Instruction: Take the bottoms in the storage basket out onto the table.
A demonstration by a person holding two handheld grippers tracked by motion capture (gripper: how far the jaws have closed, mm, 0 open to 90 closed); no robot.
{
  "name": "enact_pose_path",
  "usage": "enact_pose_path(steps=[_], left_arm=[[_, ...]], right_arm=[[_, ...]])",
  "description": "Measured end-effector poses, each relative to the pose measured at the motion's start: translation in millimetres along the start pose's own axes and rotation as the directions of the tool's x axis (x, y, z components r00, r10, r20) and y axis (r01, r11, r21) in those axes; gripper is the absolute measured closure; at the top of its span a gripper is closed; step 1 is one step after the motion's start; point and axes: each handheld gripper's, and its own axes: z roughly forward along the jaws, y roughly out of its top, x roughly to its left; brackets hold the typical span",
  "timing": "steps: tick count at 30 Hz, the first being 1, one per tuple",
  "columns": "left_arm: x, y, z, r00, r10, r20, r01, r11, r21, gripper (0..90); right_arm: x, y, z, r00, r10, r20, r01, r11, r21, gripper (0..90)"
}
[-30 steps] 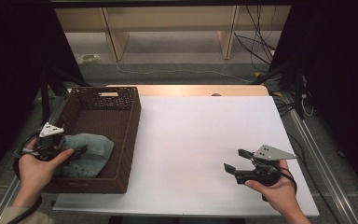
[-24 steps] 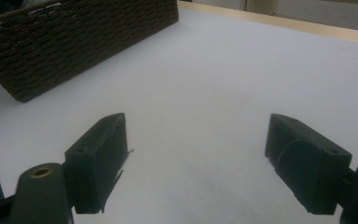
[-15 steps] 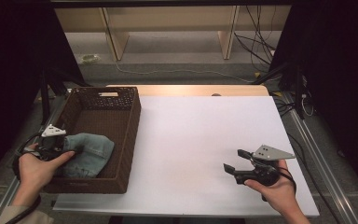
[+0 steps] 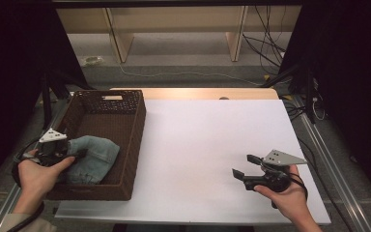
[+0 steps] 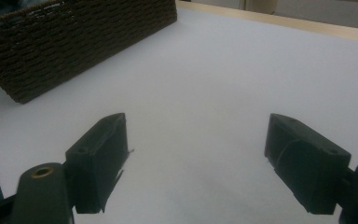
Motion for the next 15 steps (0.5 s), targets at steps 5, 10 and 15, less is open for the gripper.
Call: enact_pose_path(steps=[5,10,15], left_arm=[[0.4,1.2,-4.4,0.9993,-0.029,0.022,0.03,0.9974,-0.065,70.1],[-1.1,2.3,-6.7,0.999,-0.037,0.025,0.039,0.9933,-0.109,70.1],[-2.1,3.4,-9.5,0.999,-0.039,0.022,0.041,0.9885,-0.145,70.1]], right_arm=[[-0.4,0.1,-0.7,1.0,0.002,0.001,-0.002,1.0,-0.006,22.3],[-1.2,0.2,-2.2,1.0,0.006,0.001,-0.006,1.0,-0.009,22.3],[-1.1,0.2,-2.1,1.0,0.007,0.001,-0.007,1.0,-0.012,22.3]])
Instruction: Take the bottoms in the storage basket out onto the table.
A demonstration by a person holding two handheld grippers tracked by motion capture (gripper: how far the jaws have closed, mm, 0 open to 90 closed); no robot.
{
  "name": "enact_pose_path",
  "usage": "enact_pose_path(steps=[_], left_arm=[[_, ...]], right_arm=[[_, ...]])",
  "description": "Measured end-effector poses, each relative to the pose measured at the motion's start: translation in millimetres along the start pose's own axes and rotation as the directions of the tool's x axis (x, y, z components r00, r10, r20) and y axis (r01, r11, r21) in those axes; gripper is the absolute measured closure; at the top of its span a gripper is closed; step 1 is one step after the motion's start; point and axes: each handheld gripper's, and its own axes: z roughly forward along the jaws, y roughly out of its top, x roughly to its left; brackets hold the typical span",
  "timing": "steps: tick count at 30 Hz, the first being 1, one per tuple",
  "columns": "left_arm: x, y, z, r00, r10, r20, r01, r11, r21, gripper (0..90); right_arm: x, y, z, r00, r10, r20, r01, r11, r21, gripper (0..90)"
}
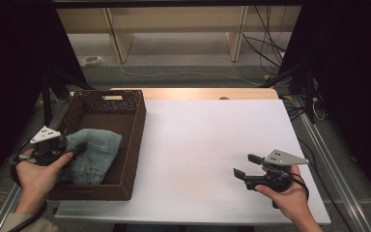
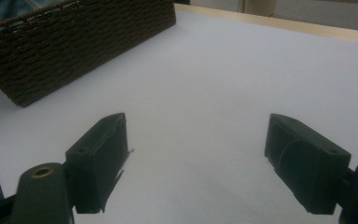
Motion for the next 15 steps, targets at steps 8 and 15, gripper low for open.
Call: enact_pose_path(steps=[8,15], left_arm=[[-1.8,1.7,-2.0,1.0,-0.002,-0.005,0.002,0.9993,-0.036,70.2],[-2.7,3.9,-4.4,0.9999,-0.006,-0.009,0.005,0.9973,-0.073,70.1]], right_arm=[[-0.3,0.2,-0.3,1.0,0.003,0.001,-0.003,1.0,-0.004,22.3],[-0.2,0.4,-0.6,1.0,-0.003,0.003,0.003,1.0,-0.007,22.3]])
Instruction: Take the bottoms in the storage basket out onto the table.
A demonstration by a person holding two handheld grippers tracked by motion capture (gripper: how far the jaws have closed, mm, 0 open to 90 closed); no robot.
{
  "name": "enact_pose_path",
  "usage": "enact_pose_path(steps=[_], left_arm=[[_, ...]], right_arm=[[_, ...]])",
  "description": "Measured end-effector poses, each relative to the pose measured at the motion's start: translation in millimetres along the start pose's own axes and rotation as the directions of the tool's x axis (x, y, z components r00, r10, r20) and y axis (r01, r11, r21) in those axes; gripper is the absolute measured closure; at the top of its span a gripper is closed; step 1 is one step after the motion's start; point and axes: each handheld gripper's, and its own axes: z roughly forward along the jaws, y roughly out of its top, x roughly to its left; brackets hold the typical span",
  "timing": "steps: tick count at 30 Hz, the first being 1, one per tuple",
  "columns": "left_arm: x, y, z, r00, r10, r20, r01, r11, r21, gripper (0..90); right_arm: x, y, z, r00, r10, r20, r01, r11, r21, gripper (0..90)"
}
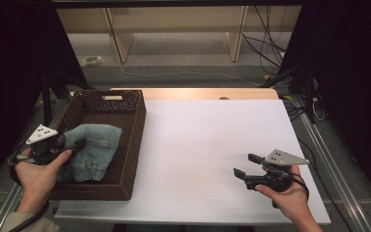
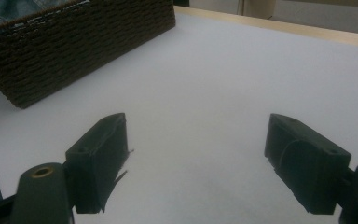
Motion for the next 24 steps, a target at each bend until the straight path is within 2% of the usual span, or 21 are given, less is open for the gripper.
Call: enact_pose_path(steps=[8,24], left_arm=[[-0.2,3.0,-0.8,0.9999,-0.014,-0.006,0.014,0.9996,-0.026,70.1],[-1.0,10.2,-6.0,0.9997,-0.017,-0.017,0.016,0.9979,-0.063,70.1]], right_arm=[[0.1,0.2,0.0,1.0,-0.002,0.001,0.002,1.0,-0.002,22.3],[0.2,0.4,-0.3,1.0,-0.002,0.001,0.002,1.0,-0.005,22.3]])
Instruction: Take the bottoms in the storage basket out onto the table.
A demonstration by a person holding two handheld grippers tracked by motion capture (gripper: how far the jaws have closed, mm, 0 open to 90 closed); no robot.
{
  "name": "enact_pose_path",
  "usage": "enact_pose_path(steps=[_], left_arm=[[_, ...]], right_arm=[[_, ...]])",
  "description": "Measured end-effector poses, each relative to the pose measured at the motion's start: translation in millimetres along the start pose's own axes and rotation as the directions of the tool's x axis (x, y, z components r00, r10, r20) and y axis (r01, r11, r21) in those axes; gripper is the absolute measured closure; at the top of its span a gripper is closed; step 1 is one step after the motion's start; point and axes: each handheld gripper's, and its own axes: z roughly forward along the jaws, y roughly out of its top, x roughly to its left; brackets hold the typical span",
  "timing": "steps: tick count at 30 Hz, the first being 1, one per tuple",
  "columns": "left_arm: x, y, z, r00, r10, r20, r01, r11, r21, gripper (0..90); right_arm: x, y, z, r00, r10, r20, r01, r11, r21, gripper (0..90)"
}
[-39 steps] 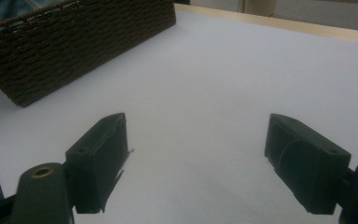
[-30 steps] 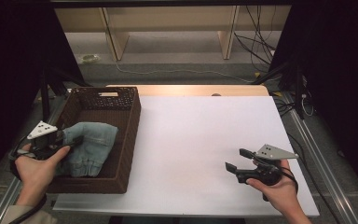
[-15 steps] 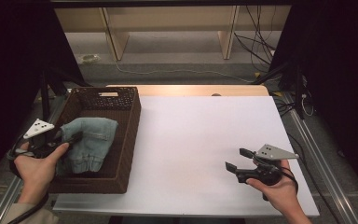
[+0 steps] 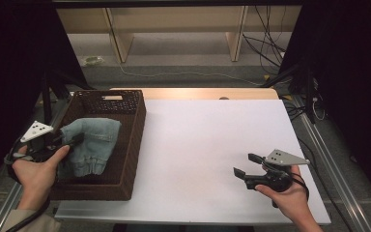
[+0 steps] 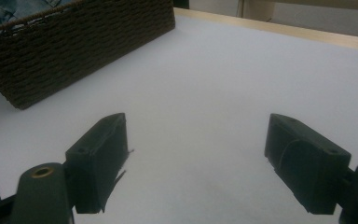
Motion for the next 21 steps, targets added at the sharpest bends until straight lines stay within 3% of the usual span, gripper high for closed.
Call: enact_pose_path(steps=[21], left_arm=[[-1.0,7.6,-2.1,1.0,-0.008,-0.005,0.008,0.9993,-0.036,70.2]], right_arm=[[-0.1,0.0,0.4,1.0,0.0,-0.003,0.0,1.0,-0.001,22.3]])
